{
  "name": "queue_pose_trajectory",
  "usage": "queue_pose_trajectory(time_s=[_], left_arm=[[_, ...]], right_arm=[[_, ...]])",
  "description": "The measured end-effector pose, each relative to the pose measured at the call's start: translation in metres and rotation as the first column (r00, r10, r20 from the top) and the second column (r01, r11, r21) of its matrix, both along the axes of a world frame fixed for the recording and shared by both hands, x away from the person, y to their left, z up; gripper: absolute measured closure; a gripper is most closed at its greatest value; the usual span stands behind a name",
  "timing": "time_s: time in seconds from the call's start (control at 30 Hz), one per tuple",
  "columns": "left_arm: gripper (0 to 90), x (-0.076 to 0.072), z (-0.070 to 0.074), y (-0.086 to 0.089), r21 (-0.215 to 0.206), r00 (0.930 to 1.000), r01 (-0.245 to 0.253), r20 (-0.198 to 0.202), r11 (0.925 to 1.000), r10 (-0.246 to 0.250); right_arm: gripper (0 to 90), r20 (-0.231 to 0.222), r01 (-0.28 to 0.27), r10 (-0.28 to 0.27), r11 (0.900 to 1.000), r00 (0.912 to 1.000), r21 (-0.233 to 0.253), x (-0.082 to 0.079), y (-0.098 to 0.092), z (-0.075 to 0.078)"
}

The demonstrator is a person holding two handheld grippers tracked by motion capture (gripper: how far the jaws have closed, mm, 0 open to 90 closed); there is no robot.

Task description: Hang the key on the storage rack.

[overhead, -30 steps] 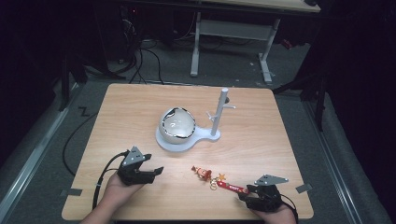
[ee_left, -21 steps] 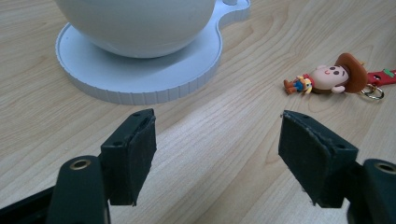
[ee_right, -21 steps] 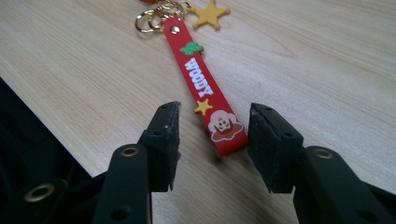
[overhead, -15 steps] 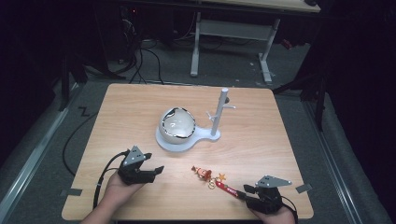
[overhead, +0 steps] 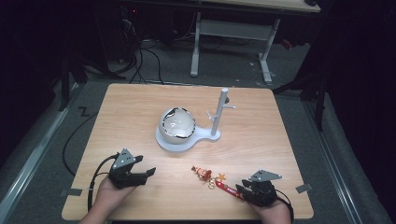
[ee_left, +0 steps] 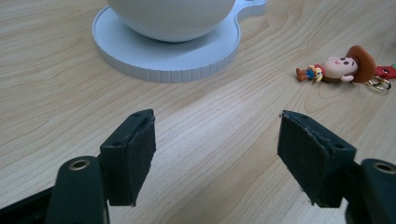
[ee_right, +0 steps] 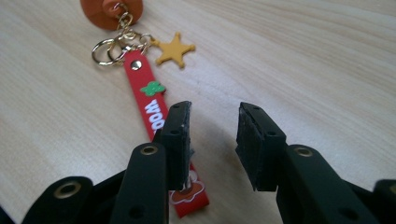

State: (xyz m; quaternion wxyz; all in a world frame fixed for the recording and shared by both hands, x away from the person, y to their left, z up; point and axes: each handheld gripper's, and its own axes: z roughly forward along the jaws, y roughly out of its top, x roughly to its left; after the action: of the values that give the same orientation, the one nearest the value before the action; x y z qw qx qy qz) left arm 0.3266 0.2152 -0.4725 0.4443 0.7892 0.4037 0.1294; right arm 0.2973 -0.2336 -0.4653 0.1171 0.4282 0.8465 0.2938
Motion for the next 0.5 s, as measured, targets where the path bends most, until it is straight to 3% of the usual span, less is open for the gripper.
queue_pose_trajectory(time_s=[0.17,0.27,0.37,0.43,0.5], left_arm=[[28.6,0.004,0.002,-0.006,0.009,0.9998,0.017,0.008,0.9998,-0.017],[28.6,0.003,0.002,-0.006,0.011,0.9998,0.014,0.012,0.9998,-0.014],[28.6,0.001,0.003,-0.003,0.022,0.9998,0.012,0.017,0.9997,-0.012],[28.5,-0.003,0.002,0.001,0.025,0.9999,0.005,0.01,0.9997,-0.006],[28.6,-0.005,0.002,0.004,0.026,1.0,0.001,0.009,0.9997,-0.002]], right_arm=[[61.7,-0.024,-0.045,0.044,0.999,0.9987,-0.01,-0.009,0.007,-0.001],[60.0,-0.011,-0.065,0.064,0.998,0.9979,-0.016,-0.011,0.011,0.0],[59.1,-0.01,-0.083,0.083,0.996,0.9965,0.018,-0.01,0.014,0.005],[53.1,-0.033,-0.117,0.116,0.993,0.9926,-0.006,-0.006,0.023,0.006],[52.8,-0.039,-0.125,0.124,0.992,0.9915,-0.019,-0.005,0.025,0.006]])
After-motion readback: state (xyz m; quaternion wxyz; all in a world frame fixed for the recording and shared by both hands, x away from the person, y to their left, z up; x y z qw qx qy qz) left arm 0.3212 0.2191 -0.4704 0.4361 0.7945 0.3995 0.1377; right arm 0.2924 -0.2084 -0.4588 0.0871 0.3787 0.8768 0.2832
